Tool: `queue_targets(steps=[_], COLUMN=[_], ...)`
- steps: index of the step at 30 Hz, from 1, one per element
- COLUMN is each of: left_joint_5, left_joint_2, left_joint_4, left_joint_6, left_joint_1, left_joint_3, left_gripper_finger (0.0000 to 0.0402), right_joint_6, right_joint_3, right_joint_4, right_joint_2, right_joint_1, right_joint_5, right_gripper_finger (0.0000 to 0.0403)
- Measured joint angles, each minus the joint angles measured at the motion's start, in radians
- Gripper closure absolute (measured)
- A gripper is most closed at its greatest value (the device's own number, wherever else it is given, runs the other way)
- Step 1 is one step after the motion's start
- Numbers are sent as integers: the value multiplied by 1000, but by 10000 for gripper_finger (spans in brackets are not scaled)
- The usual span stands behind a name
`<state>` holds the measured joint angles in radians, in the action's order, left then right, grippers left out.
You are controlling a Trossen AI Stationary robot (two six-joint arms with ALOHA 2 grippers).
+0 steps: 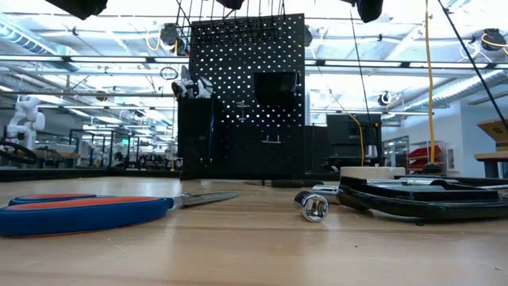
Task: Hang tools onto peg board
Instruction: Hang the red allen wrench on the peg board
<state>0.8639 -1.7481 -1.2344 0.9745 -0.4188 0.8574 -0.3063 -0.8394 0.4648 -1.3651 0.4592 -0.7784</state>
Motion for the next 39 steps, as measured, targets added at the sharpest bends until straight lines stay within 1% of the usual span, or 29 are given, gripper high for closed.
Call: queue_targets(steps=[3,8,15,18,20,22,25,27,30,33,34,37,38,39], left_joint_5=[-9,-18,1,1,-3,-21,-44,-53,-59,-15,1,20,12,-18], left_joint_2=[0,0,0,0,0,2,3,3,1,5,17,73,96,122], left_joint_4=[38,149,168,174,181,198,231,255,287,311,344,464,506,557], left_joint_6=[-24,-104,-105,-106,-106,-110,-140,-158,-158,-164,-177,-272,-324,-392], left_joint_1=[10,35,37,37,37,37,40,46,48,41,37,36,37,39], left_joint_3=[2,43,49,49,49,49,48,48,48,48,48,48,48,48], left_gripper_finger=[401,401,401,401,401,401,399,389,360,325,314,287,281,276], right_joint_6=[-2,-35,-25,-25,-22,-15,-5,-9,-27,-57,-70,-110,-127,-146], right_joint_3=[0,0,0,0,0,1,1,1,1,0,0,0,0,0], right_joint_4=[3,0,-3,-16,-18,-23,-47,-68,-135,-229,-267,-385,-425,-465], right_joint_2=[-2,-23,-25,-25,-25,-24,-23,-21,1,56,77,135,153,168], right_joint_1=[-9,-28,-29,-29,-29,-29,-28,-26,-26,-25,-25,-23,-20,-17], right_joint_5=[2,53,43,36,30,26,20,8,22,15,17,31,32,32], right_gripper_finger=[159,204,269,302,331,356,357,357,357,357,356,357,357,357])
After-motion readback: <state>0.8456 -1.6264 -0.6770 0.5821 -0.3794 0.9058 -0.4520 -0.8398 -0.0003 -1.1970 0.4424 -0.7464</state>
